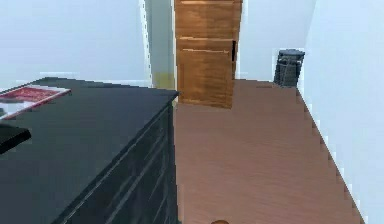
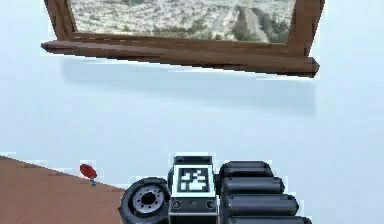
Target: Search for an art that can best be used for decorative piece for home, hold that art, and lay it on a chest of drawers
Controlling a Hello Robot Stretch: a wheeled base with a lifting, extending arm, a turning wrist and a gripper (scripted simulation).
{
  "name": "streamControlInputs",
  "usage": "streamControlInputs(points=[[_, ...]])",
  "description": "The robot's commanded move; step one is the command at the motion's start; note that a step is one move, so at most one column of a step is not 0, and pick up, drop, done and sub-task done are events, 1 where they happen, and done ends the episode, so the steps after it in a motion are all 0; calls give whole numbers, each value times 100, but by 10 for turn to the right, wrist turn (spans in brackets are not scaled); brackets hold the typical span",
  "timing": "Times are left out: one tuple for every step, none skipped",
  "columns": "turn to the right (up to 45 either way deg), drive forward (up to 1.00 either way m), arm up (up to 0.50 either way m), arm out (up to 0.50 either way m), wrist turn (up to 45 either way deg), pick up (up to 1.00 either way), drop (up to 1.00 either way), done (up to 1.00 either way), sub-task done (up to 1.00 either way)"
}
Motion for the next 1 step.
streamControlInputs(points=[[-450, 0, 0, 0, 0, 0, 0, 0, 0]])
